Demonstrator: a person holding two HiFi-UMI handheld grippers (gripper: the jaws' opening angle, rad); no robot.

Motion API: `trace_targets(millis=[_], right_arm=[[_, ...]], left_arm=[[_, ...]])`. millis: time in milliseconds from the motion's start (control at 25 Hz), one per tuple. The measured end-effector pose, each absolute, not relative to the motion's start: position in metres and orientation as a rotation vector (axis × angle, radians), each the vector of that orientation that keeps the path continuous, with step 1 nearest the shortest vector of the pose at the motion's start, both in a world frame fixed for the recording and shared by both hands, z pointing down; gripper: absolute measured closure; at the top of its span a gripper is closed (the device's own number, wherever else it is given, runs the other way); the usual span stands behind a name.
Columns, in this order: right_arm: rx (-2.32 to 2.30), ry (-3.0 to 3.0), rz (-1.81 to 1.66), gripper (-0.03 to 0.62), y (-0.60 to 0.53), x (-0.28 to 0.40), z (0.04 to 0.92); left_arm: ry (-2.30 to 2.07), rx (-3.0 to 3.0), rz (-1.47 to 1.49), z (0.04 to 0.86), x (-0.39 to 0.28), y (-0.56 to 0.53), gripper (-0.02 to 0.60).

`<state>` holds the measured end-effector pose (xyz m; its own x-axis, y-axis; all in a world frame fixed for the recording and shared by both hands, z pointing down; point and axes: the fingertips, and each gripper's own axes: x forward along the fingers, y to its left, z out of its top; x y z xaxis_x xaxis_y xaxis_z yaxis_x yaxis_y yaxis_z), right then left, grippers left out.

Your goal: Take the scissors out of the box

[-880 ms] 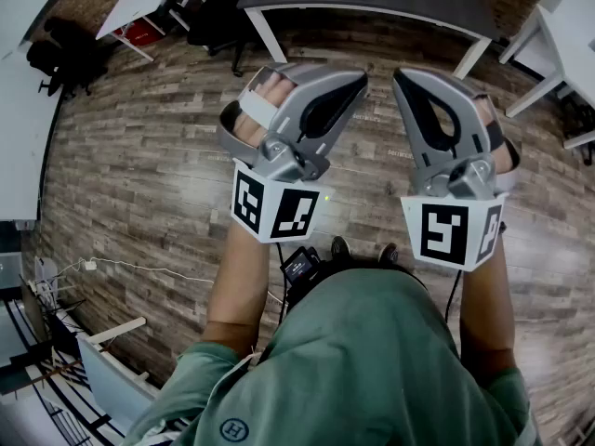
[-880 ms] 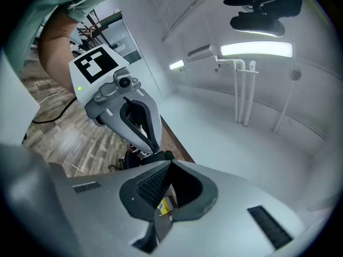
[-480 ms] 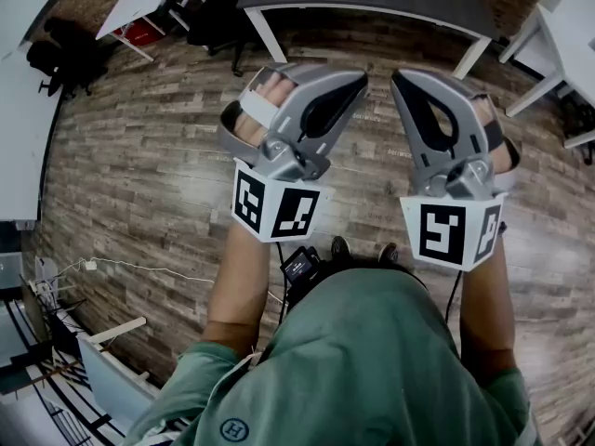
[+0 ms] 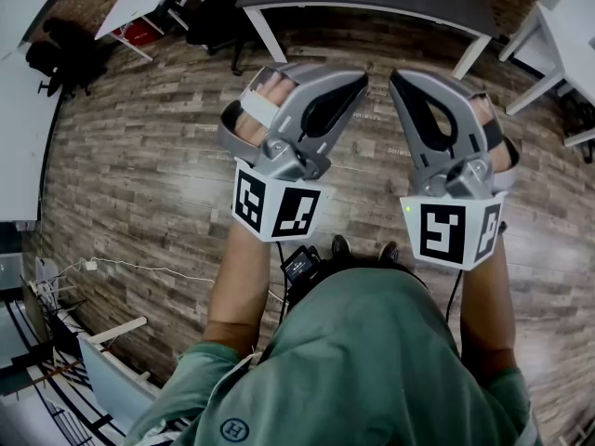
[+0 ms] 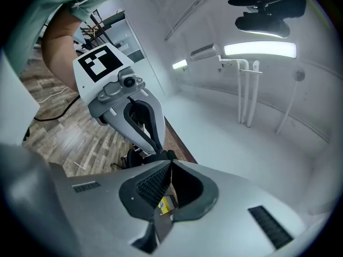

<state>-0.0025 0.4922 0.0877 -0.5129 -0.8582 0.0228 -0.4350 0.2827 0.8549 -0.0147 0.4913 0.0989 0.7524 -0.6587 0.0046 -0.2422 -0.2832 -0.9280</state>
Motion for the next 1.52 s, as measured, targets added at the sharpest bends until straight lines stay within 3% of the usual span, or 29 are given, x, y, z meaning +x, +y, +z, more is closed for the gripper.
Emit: trace_targets(millis=[1120, 1520], right_arm=[[1.125, -2.051, -1.135, 0.588, 0.465, -0.066, 0.100], [1.139, -2.085, -1.102, 0.586, 0.436, -0.051, 0.108]], left_arm=[[0.713, -1.897, -0.436, 0.111, -0.079, 0.462, 0.581], [0.701, -1.905, -0.477, 0.122, -0.067, 0.437, 0.581]])
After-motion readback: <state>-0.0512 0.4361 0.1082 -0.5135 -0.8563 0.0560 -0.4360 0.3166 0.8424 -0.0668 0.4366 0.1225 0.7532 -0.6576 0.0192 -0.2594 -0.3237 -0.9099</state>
